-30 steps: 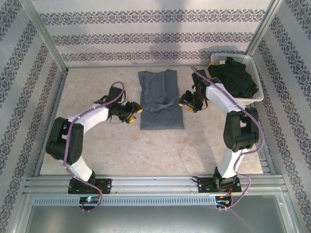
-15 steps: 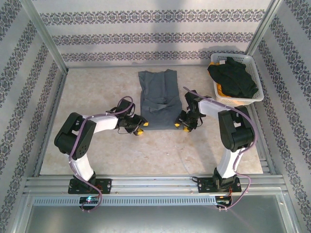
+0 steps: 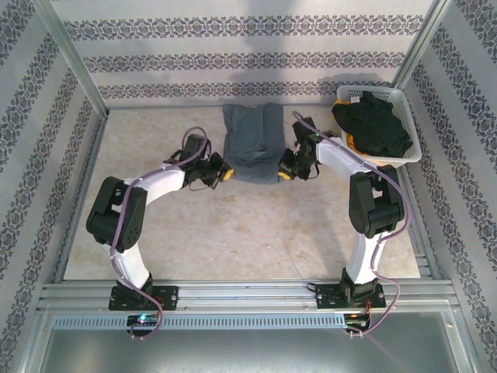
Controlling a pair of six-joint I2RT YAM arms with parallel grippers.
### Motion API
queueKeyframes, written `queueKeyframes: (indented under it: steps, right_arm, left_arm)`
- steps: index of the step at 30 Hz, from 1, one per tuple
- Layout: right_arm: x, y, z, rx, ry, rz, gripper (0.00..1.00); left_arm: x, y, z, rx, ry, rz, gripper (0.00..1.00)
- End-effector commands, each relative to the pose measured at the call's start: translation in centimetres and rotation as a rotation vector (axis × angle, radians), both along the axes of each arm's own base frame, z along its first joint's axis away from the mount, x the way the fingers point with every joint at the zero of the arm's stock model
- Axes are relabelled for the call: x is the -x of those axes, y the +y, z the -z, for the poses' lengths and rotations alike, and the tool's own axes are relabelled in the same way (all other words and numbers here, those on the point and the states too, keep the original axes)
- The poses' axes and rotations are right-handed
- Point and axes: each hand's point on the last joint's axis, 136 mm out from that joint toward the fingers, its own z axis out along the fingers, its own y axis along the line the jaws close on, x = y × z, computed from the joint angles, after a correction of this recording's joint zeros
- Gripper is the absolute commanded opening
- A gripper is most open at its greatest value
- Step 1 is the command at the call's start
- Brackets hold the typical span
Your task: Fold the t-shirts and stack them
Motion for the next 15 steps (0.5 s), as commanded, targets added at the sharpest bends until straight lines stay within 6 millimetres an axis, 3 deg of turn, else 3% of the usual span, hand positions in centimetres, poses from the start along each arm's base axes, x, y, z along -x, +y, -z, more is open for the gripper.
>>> queueKeyframes:
  steps: [1,4,6,10,15]
  right_arm:
    - [-1.6,-0.1,-7.5,-0.021,-0.159,0.004,0.00]
    - [-2.0,0.5,-9.8,-0.066,-0.191,0.013,0.00]
    - [-1.5,0.9,-9.9,-0.083,-0.186,0.012,0.00]
    - [1.6,1.8,-7.4,-0.103,-0.112,-0.002,0.00]
    - [8.0,2.7,-2.2,-0.090,0.019,-0.040,0.00]
  left_arm:
    - [-1.8,1.0,-8.4,0.028,-0.207,-0.036,0.00]
    - [-1.5,1.8,-11.1,0.062,-0.282,-0.076,0.00]
    - [-0.5,2.0,-10.8,0.075,-0.281,-0.078,0.00]
    - [3.2,2.0,-5.7,0.078,-0.154,-0.041,0.00]
    - [10.2,2.5,0.9,0.060,0.040,0.027,0.00]
